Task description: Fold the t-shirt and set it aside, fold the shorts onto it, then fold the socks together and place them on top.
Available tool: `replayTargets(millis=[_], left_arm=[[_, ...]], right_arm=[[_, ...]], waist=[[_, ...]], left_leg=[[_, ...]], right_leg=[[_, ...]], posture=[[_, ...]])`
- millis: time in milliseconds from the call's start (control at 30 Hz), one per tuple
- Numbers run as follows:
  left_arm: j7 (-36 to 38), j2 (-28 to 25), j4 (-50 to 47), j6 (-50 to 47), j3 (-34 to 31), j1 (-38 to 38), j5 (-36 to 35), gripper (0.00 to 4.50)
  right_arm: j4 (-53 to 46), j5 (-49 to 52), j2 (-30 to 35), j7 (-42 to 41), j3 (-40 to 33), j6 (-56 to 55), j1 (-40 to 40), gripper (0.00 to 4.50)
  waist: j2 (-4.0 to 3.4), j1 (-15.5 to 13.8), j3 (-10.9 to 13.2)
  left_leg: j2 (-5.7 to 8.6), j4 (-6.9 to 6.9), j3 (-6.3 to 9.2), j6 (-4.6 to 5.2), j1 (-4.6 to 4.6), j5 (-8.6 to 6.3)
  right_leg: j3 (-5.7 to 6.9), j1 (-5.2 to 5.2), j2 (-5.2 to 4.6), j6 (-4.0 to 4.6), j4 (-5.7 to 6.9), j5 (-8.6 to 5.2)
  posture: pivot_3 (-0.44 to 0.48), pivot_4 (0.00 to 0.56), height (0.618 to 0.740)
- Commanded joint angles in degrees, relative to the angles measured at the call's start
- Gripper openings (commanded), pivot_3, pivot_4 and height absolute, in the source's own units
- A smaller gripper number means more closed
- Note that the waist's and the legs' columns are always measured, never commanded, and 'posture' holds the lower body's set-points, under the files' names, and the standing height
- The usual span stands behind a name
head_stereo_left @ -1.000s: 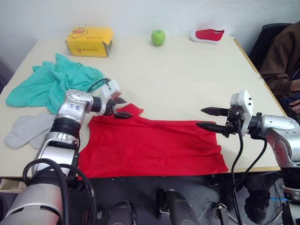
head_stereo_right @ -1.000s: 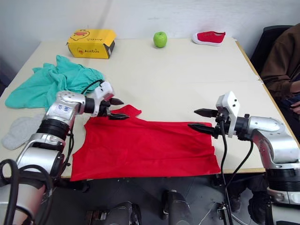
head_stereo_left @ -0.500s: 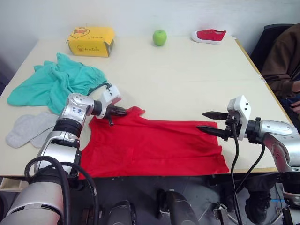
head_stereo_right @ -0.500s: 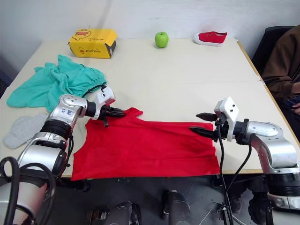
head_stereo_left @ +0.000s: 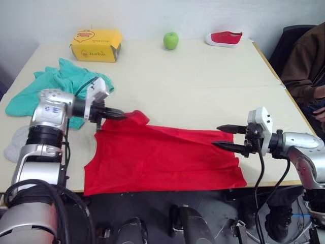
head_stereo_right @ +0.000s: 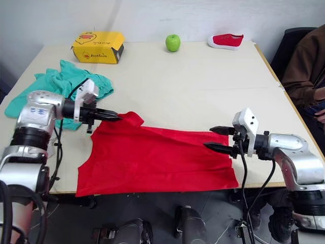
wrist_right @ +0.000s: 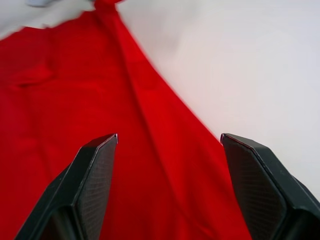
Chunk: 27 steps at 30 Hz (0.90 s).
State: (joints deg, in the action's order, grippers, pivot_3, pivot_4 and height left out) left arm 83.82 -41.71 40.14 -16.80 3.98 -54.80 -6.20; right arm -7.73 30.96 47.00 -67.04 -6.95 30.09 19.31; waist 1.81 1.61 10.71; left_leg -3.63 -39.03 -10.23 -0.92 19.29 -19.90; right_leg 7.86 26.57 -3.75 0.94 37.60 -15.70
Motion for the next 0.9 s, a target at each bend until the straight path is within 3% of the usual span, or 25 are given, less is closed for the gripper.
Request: replayTargets(millis=[33, 100, 233, 367, 533, 633, 767, 900], left_arm=[[2.0, -2.2, -8.7, -2.0, -1.1, 4.6, -2.8, 0.04], [2.1, -3.0, -13.3, -2.4, -1.1, 7.9, -3.4, 0.04], [-1.2, -4.5, -19.8, 8.0, 0.5, 16.3, 0.5, 0.04], [-6.7, -2.7, -19.8, 10.5, -1.2, 17.7, -0.3, 0.04], [-5.3, -4.6, -22.3, 8.6, -1.1, 20.5, -2.0, 0.04], [-2.9, -6.6, -23.5, 6.1, -1.5, 21.6, -3.7, 0.66], [-0.4, -9.5, -25.0, 3.2, -1.2, 22.6, -5.1, 1.97], [5.3, -14.1, -28.8, -7.7, -1.7, 22.9, -10.5, 3.28]], right_arm=[[-1.5, -0.5, 1.5, -1.2, -0.2, -1.8, -0.2, 3.35], [1.0, -3.0, 1.4, -0.7, 0.6, -4.1, 0.4, 3.35], [4.8, -6.0, 1.0, -1.0, 2.0, -7.2, 1.1, 3.35], [6.1, -6.8, 0.5, -1.2, 2.5, -8.2, 1.7, 3.35], [7.7, -7.4, 0.2, -1.2, 2.7, -8.7, 2.4, 3.35], [8.7, -7.8, 0.1, -1.4, 2.8, -8.9, 2.9, 3.35], [10.0, -7.5, -0.5, -1.2, 2.7, -8.1, 4.2, 3.35], [10.8, -6.3, -2.0, 0.5, 2.0, -5.9, 7.0, 3.35]], waist=[[0.0, -0.1, 0.0], [0.0, -0.1, 0.0], [0.0, -0.1, 0.0], [0.0, -0.3, 0.0], [0.0, 0.0, 0.0], [0.0, 0.2, 0.0], [-0.01, 0.0, 0.0], [-0.01, 0.0, 0.0]], left_leg=[[0.0, -0.02, 0.0, 0.0, 0.0, 0.0], [0.0, -0.03, 0.0, 0.0, 0.02, 0.0], [-0.01, -0.02, 0.0, 0.0, 0.0, -0.01], [-0.01, -0.04, 0.01, 0.0, 0.01, -0.01], [0.0, 0.02, 0.0, 0.02, 0.0, -0.02], [-0.07, 0.02, -0.01, -0.01, 0.0, -0.03], [-0.08, 0.01, -0.02, -0.02, -0.01, -0.03], [-0.08, 0.02, -0.01, -0.03, 0.01, -0.04]], right_leg=[[0.0, -0.01, 0.0, 0.0, 0.0, 0.0], [-0.02, 0.0, -0.01, 0.0, 0.01, 0.0], [-0.04, 0.0, -0.02, 0.0, -0.01, 0.0], [-0.04, 0.0, -0.03, 0.0, 0.0, 0.0], [-0.03, 0.0, -0.04, 0.0, -0.01, 0.0], [-0.04, 0.02, 0.05, 0.01, -0.02, 0.0], [-0.05, 0.02, 0.06, 0.02, -0.03, -0.01], [-0.05, 0.02, 0.06, 0.03, -0.06, -0.01]], posture=[[0.0, 0.15, 0.74], [0.0, 0.15, 0.74], [0.0, 0.15, 0.74], [0.0, 0.15, 0.74], [0.0, 0.15, 0.74], [0.0, 0.15, 0.74], [0.0, 0.15, 0.74], [0.0, 0.15, 0.74]])
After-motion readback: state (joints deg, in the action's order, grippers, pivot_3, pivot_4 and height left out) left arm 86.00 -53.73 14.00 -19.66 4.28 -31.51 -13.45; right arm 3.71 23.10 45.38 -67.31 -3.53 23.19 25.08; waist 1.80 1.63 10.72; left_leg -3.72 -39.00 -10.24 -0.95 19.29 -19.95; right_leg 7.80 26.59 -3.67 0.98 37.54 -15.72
